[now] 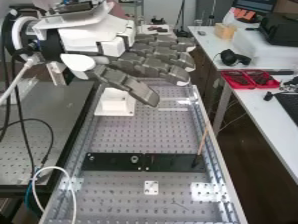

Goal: Grab the larger nut and place it in the white container

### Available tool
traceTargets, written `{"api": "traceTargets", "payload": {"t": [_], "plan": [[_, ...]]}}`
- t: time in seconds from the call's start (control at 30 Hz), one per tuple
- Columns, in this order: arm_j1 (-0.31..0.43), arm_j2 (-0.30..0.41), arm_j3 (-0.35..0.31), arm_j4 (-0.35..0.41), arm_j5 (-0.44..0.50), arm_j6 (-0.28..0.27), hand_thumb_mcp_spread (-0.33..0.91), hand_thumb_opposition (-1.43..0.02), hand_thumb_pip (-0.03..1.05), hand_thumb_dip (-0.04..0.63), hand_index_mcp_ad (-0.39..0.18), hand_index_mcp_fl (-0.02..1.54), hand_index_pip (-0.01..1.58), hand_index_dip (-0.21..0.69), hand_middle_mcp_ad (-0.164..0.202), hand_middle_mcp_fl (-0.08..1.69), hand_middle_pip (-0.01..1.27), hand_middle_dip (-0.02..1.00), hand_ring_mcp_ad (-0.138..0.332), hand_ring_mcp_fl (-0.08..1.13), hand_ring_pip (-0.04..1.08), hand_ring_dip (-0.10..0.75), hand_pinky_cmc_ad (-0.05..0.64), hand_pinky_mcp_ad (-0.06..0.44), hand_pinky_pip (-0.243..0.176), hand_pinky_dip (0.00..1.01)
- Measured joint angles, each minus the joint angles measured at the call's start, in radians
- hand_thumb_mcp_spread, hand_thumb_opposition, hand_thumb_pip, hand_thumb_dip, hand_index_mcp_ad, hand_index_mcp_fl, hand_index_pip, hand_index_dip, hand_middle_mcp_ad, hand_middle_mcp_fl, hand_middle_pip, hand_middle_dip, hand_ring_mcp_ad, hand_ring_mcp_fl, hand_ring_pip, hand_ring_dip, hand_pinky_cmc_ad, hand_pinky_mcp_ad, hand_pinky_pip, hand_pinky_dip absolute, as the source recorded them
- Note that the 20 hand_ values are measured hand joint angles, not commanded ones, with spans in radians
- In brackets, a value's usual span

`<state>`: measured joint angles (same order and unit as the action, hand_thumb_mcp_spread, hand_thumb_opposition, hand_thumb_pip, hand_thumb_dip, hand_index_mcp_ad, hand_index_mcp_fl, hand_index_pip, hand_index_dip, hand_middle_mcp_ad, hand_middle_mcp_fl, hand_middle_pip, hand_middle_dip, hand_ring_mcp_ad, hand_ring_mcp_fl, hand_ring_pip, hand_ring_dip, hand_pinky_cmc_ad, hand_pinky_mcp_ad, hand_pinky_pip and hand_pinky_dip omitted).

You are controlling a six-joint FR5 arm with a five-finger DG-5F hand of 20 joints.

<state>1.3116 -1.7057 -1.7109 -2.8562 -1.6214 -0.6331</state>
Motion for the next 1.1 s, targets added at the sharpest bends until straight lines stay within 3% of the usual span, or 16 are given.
{"api": "traceTargets", "payload": {"t": [0.13,0.4,0.7,1.1], "plan": [[-0.001,-0.015,0.041,-0.061,0.011,-0.012,0.07,-0.76,0.67,0.110,-0.134,0.04,0.15,-0.120,0.072,0.00,0.13,0.24,0.178,0.00,0.09,0.119,0.380,0.330,-0.110,0.60],[-0.007,-0.023,0.049,-0.063,0.014,-0.014,0.06,-0.76,0.67,0.110,-0.134,0.05,0.13,-0.120,0.072,0.00,0.13,0.24,0.178,0.00,0.09,0.119,0.398,0.330,-0.110,0.54],[-0.010,-0.020,0.047,-0.048,0.013,-0.006,0.06,-0.76,0.68,0.110,-0.134,0.05,0.12,-0.120,0.072,0.00,0.13,0.24,0.178,0.00,0.09,0.119,0.396,0.330,-0.110,0.54],[0.009,-0.014,0.075,-0.137,-0.006,-0.028,0.07,-0.76,0.68,0.113,-0.134,0.05,0.12,-0.120,0.072,0.00,0.13,0.24,0.178,0.00,0.09,0.119,0.417,0.330,-0.110,0.54]]}}
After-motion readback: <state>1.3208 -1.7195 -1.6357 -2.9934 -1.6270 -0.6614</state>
